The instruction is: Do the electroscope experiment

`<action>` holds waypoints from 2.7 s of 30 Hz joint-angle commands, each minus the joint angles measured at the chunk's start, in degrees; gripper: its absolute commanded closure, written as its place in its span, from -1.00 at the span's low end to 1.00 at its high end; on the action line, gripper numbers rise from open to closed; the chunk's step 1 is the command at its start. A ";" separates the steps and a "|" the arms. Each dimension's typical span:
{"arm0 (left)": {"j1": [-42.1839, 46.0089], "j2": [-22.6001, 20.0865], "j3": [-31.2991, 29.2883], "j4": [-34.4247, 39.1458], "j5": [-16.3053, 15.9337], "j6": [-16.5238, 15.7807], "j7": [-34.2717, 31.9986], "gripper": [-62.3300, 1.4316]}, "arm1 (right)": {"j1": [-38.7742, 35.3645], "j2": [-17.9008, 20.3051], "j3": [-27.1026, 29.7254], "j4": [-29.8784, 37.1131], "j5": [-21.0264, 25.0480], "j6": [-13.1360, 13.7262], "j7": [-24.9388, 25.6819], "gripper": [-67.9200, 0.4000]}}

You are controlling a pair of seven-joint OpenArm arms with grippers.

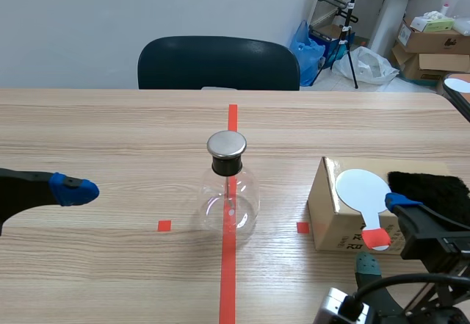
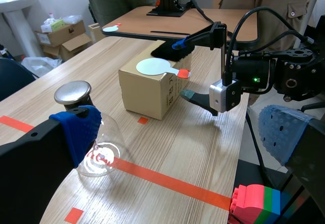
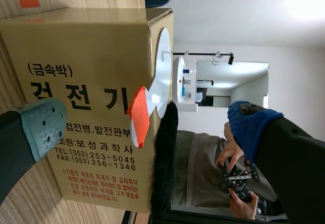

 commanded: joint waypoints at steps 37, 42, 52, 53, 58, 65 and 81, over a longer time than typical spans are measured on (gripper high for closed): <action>-0.04 0.28 0.20 0.20 -0.42 -0.09 -0.83 -1.00 | 0.20 0.02 0.15 0.81 0.42 -3.32 0.17 -1.00; -0.04 0.28 0.20 0.20 -0.42 -0.09 -0.83 -1.00 | 0.20 0.02 0.15 0.81 0.42 -3.32 0.17 -1.00; -0.04 0.28 0.20 0.20 -0.42 -0.09 -0.83 -1.00 | 0.20 0.02 0.15 0.81 0.42 -3.32 0.17 -1.00; -0.04 0.28 0.20 0.20 -0.42 -0.09 -0.83 -1.00 | 0.20 0.02 0.15 0.81 0.42 -3.32 0.17 -1.00; -0.04 0.28 0.20 0.20 -0.42 -0.09 -0.83 -1.00 | 0.20 0.02 0.15 0.81 0.42 -3.32 0.17 -1.00; -0.04 0.28 0.20 0.20 -0.42 -0.09 -0.83 -1.00 | 0.20 0.02 0.17 0.81 0.39 -3.32 -0.07 -1.00; -0.04 0.28 0.20 0.20 -0.42 -0.09 -0.83 -1.00 | 0.20 0.00 0.15 0.79 -0.83 -3.32 -1.42 -1.00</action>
